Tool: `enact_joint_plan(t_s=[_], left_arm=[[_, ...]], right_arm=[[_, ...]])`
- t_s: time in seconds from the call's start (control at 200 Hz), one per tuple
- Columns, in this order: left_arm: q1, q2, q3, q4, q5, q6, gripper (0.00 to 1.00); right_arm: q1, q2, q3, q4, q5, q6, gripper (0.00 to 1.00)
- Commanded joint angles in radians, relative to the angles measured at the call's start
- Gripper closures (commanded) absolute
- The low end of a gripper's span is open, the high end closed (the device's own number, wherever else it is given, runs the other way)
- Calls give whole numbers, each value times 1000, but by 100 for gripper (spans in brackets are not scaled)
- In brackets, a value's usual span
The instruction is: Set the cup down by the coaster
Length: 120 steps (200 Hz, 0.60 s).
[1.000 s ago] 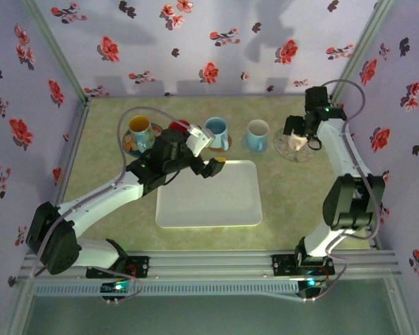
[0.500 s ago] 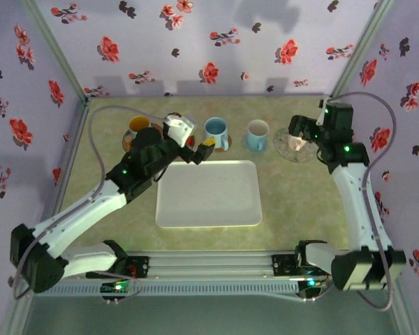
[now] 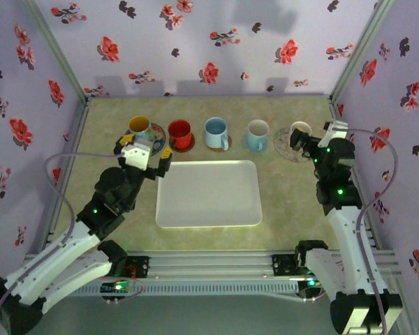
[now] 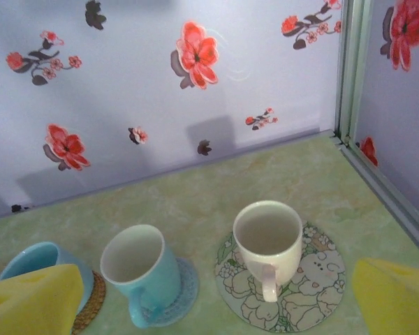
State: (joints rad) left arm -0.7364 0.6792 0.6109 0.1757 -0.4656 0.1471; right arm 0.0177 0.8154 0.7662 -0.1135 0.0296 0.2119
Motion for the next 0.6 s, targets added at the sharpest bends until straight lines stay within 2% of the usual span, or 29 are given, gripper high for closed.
enact_joint_plan(t_s=[0.0,0.13,0.205,0.39,0.595], left_arm=[[13,-93,-55,10,-165,36,0],[33,-188,-135,5,-308,55,0],[51,-239,-182,1,-353,54,0],[103,-328,-289,-5,-386,-9,0],[184,-319,-387,-20,-394,-127,0]], right_arm=[[1,-10,-72,131,42,8,0],[1,-8,-145,186,86,33,0],[2,-8,-191,219,119,45,0],[2,-3,-284,294,195,60,0],[2,53,-311,305,228,35,0]])
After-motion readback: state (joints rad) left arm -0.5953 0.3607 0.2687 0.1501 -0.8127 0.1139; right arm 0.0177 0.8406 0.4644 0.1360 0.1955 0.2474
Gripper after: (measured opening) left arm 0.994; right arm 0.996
